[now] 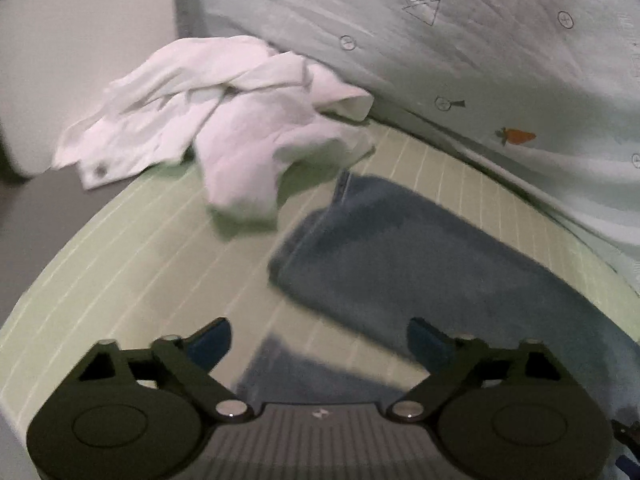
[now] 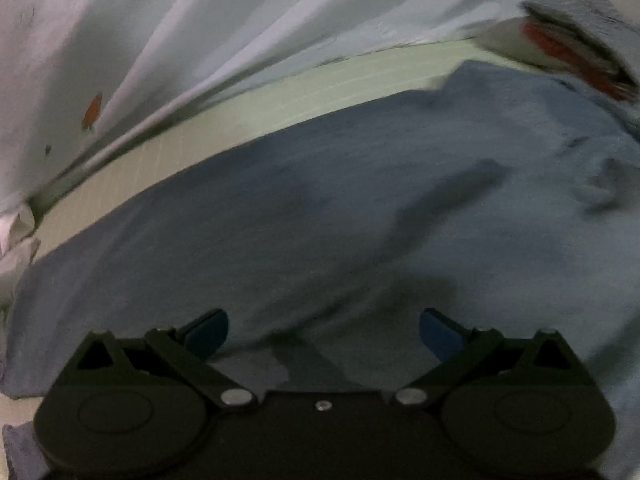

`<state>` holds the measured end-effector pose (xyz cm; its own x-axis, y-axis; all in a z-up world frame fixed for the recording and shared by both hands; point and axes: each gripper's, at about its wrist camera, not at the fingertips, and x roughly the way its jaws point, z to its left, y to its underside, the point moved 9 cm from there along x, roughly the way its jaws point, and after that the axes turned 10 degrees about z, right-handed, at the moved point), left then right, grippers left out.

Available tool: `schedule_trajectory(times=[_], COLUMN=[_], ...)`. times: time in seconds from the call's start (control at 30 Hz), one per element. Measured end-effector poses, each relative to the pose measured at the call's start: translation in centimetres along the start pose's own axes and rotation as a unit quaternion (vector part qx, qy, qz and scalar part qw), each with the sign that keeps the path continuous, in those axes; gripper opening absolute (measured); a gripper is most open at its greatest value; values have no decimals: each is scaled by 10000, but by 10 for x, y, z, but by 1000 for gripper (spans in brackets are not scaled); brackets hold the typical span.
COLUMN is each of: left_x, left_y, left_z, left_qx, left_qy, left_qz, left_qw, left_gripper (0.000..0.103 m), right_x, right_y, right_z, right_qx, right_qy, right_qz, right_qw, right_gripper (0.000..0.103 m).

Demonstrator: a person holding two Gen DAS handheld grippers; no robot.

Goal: Fold clothes
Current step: 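Grasp the jeans cuff beside the white shirt with the left gripper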

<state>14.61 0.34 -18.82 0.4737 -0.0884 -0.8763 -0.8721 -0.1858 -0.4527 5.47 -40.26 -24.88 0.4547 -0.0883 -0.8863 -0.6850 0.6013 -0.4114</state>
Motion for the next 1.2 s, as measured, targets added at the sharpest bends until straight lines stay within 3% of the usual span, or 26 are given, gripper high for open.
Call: schedule_trajectory(times=[0.07,0.13,0.23,0.43,0.6,0.67,0.7,1.03,1.13,1.17,1.2], left_x=[20,41,76,134,165,170,170,172,163,158,153], left_y=[-23,-44,-78,-133,-143,-144,-146,-165,-159,-157,-155], left_z=[-8,-18,-30,-33,-38,-34,-32,-14,-6,-5,-3], left_qx=[243,515,623,362,418,378,340,-39,-85,-64,-42], left_qy=[-54,-69,48,186,381,279,237,-134,-459,-514,-570], left_qz=[15,58,140,58,267,217,176,49,106,130,155], left_qw=[9997,9986,9979,9992,9980,9987,9990,9999,9989,9986,9982], left_gripper=[71,58,47,49,48,34,13,13,14,15,24], right_x=[15,18,21,49,64,69,71,58,48,44,40], right_y=[-11,-19,-21,-26,-33,-35,-36,-46,-49,-49,-50], right_z=[17,30,47,64,83,88,91,94,85,82,80], right_qx=[14,-69,-330,-215,-469,-520,-571,-680,-579,-552,-525], right_qy=[51,157,347,586,731,770,769,615,565,549,532], right_qz=[234,204,253,615,693,686,686,583,479,436,394], right_qw=[9997,9996,9985,9961,9938,9933,9930,9941,9956,9960,9964], right_gripper=[103,103,103,103,103,103,103,103,103,103,103])
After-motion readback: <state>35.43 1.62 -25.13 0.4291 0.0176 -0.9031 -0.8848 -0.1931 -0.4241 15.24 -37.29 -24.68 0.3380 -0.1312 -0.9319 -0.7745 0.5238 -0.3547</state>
